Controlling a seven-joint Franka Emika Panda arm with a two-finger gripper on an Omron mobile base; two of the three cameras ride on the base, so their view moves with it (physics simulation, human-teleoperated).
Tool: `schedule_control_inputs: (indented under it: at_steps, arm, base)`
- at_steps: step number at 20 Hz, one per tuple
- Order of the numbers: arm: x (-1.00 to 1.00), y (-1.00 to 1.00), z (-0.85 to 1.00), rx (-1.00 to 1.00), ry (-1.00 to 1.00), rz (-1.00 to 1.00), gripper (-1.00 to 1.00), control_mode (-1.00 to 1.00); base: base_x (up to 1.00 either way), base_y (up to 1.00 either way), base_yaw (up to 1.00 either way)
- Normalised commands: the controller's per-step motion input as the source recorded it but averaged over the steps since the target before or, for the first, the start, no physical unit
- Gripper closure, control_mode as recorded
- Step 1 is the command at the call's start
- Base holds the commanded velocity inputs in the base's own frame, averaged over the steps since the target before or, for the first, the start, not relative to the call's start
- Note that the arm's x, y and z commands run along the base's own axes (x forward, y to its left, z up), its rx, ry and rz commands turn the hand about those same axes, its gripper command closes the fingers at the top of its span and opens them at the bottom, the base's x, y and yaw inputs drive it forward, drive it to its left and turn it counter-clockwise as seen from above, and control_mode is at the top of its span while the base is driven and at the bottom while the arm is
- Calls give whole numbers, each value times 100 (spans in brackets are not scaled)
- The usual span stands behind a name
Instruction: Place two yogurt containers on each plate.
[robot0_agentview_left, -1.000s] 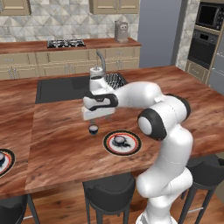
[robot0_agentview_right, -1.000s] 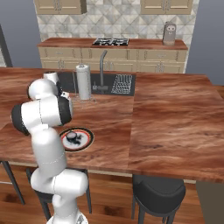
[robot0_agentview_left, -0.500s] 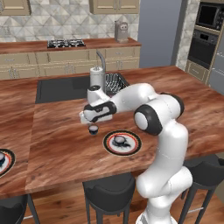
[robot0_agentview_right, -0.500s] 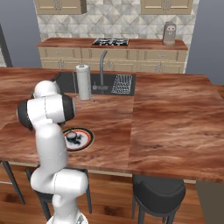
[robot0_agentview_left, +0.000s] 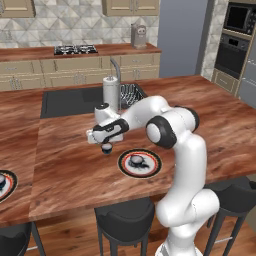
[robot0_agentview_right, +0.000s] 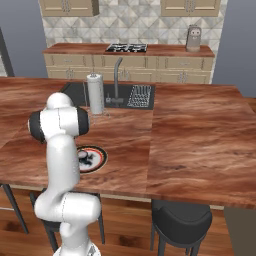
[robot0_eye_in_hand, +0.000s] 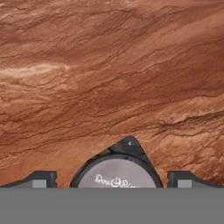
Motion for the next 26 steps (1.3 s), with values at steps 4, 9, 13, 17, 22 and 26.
schedule_control_inputs:
  at_steps: [4,9,13,17,22,26]
  arm:
    - [24,7,-12,0,10,-7,-100,-100]
    - [14,1,-28,0,16,-6,-100,-100]
    - [-2,0,-15,0,5,-4,-100,-100]
    - [-13,8,0,0,0,-3,-100,-100]
    - [-22,7,0,0,0,-3,-100,-100]
    - [-34,0,-3,0,0,-5,-100,-100]
  base:
    - [0,0,0]
    - [0,0,0]
    - [0,0,0]
    - [0,0,0]
    - [0,0,0]
    - [0,0,0]
